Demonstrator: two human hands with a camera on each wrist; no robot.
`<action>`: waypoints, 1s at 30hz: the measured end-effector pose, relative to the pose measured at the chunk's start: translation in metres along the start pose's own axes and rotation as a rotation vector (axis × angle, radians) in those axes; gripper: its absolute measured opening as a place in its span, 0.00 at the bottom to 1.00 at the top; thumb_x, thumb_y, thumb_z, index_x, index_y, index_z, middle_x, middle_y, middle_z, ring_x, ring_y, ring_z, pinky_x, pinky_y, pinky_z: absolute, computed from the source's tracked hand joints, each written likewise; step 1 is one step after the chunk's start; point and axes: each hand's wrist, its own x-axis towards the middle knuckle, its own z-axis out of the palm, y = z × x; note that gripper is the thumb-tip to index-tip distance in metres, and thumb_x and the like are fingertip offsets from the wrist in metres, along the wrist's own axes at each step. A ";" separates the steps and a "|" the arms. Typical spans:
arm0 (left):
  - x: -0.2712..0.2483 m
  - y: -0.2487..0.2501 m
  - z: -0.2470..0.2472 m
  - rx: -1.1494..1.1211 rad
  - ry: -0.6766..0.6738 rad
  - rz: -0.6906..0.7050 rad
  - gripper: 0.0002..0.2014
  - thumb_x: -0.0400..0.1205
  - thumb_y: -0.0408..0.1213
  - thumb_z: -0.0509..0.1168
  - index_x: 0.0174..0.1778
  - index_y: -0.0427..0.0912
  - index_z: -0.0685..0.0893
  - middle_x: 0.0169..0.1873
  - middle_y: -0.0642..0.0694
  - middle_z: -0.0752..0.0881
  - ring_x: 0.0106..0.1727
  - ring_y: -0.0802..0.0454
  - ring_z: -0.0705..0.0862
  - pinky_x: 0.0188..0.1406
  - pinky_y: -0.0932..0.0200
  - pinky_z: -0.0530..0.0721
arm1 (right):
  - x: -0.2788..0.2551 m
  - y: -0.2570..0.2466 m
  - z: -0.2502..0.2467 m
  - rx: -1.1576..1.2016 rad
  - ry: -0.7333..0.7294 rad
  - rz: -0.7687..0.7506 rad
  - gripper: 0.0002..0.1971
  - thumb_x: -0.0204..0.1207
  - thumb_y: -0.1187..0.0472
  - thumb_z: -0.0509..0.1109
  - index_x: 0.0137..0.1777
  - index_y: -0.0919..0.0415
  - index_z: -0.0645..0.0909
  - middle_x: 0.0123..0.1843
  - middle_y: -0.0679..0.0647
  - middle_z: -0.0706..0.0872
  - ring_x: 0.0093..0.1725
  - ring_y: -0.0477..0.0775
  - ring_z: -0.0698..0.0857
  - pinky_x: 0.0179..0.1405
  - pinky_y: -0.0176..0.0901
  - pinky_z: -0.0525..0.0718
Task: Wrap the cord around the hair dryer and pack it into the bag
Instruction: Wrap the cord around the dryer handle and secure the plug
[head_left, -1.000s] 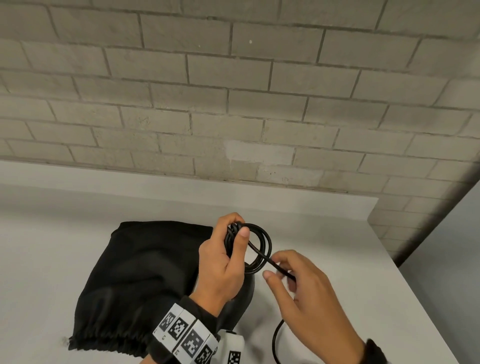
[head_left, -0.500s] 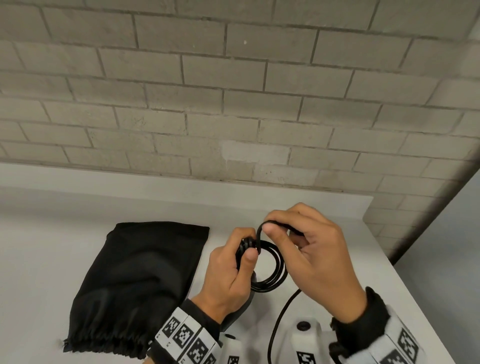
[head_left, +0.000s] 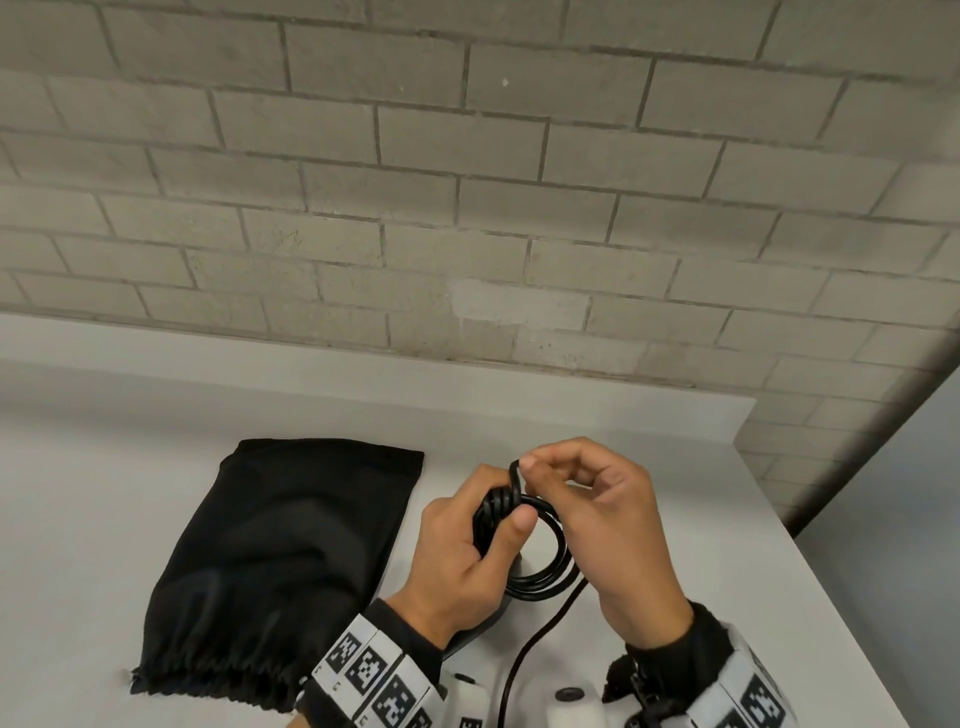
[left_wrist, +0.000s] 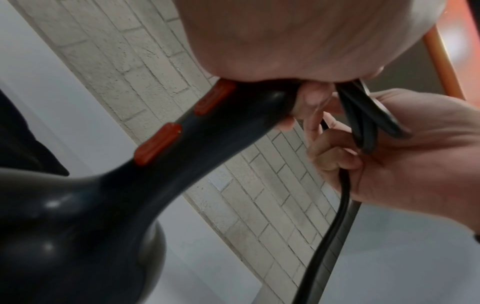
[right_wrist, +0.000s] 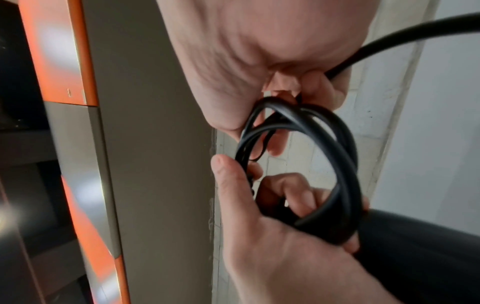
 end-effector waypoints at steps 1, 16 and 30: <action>-0.001 0.000 0.000 -0.012 0.008 -0.007 0.16 0.86 0.59 0.58 0.50 0.49 0.80 0.24 0.66 0.77 0.22 0.67 0.75 0.24 0.68 0.74 | 0.000 0.002 -0.001 0.002 -0.007 0.012 0.03 0.73 0.60 0.78 0.39 0.54 0.90 0.37 0.51 0.91 0.42 0.61 0.89 0.50 0.56 0.89; 0.002 0.000 -0.004 0.066 0.059 -0.068 0.18 0.86 0.62 0.55 0.57 0.53 0.79 0.33 0.51 0.88 0.30 0.58 0.85 0.31 0.63 0.82 | -0.006 0.015 -0.023 -0.037 -0.429 -0.017 0.06 0.76 0.66 0.75 0.43 0.53 0.89 0.36 0.52 0.89 0.40 0.48 0.87 0.43 0.40 0.83; 0.004 0.003 0.001 0.058 0.130 -0.163 0.20 0.83 0.66 0.55 0.44 0.54 0.78 0.34 0.59 0.79 0.34 0.57 0.79 0.37 0.69 0.76 | -0.022 0.023 0.001 -0.078 -0.117 -0.113 0.15 0.74 0.62 0.77 0.55 0.43 0.82 0.42 0.50 0.90 0.47 0.51 0.89 0.52 0.42 0.85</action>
